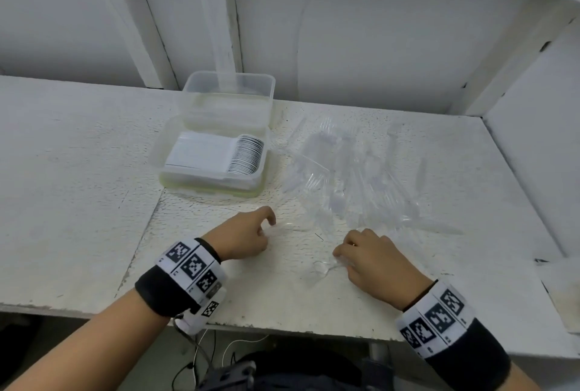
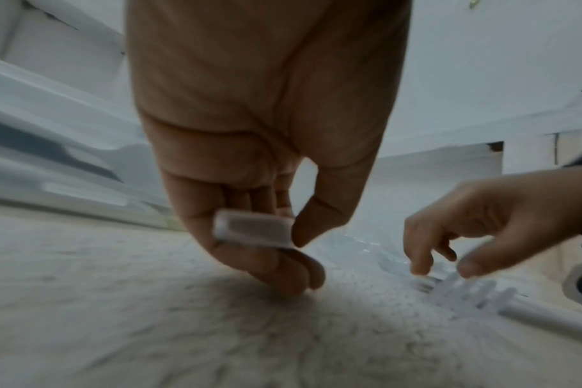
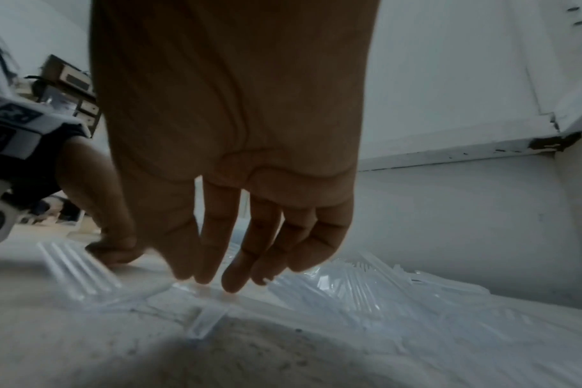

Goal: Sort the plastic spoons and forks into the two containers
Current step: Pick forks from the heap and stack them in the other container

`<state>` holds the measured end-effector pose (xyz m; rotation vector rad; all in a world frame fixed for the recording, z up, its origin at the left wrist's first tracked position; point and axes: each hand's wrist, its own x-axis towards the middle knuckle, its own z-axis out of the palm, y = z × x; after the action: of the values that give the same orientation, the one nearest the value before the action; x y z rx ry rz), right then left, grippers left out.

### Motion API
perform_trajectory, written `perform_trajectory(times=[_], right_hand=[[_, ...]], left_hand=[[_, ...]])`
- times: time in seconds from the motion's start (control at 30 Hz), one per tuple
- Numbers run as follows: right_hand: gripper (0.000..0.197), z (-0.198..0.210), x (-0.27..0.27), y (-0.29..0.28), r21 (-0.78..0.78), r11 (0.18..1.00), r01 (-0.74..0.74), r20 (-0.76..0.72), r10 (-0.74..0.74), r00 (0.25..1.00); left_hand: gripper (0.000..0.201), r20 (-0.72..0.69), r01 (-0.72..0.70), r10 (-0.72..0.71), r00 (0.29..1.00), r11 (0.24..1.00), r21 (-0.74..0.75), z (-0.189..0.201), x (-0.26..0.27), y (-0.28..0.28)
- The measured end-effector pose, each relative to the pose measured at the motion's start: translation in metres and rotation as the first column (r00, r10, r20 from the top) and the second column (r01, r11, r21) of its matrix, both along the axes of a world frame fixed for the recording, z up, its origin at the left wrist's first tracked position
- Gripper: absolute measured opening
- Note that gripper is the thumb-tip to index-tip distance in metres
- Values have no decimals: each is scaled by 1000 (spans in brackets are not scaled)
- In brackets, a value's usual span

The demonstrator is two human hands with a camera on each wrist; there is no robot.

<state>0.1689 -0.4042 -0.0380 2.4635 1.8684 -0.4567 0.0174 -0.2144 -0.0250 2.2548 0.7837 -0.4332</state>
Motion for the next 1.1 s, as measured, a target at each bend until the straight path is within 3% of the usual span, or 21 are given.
perform_trajectory(times=[0.07, 0.13, 0.2, 0.27, 0.33, 0.4, 0.43, 0.5, 0.7, 0.77, 0.9, 1.1], right_hand=[[28, 0, -3, 2, 7, 999, -50, 134, 49, 990], [14, 4, -6, 7, 11, 999, -34, 53, 34, 998], [21, 5, 0, 4, 10, 1000, 19, -54, -19, 998], [17, 14, 3, 1, 193, 971, 144, -248, -94, 964], [9, 25, 6, -5, 345, 852, 394, -476, -203, 856], [16, 33, 13, -9, 320, 684, 656, -705, -290, 647], [19, 36, 16, -12, 286, 615, 735, -775, -304, 555], [21, 40, 22, -17, 254, 542, 801, -800, -348, 489], [20, 30, 27, -37, 224, 517, 826, -772, -424, 474], [19, 28, 26, -42, 215, 524, 824, -769, -429, 473], [18, 26, 27, -46, 206, 536, 819, -764, -435, 477], [17, 29, 29, -38, 202, 608, 768, -737, -422, 529]], left_hand=[[28, 46, -57, 59, 997, 998, -26, -2, -5, 3], [23, 101, -143, 148, 984, 988, -48, -3, -8, 5], [16, 153, -220, 229, 961, 973, -75, -3, -8, 5], [8, 216, -266, 283, 934, 958, -105, -1, -6, 1], [9, 272, -251, 257, 927, 966, -58, 2, 0, -4], [12, 285, -141, 117, 951, 988, 64, 5, 11, -12], [13, 278, -61, 28, 960, 992, 113, 6, 19, -17], [18, 227, 75, -115, 967, 981, 180, 4, 37, -26], [49, -91, 169, -147, 985, 928, 333, -8, 90, -41], [50, -133, 186, -149, 980, 923, 338, -9, 96, -41], [41, -95, 113, -92, 991, 960, 257, -9, 91, -35], [26, 146, -160, 142, 979, 979, 124, 7, 50, -17]])
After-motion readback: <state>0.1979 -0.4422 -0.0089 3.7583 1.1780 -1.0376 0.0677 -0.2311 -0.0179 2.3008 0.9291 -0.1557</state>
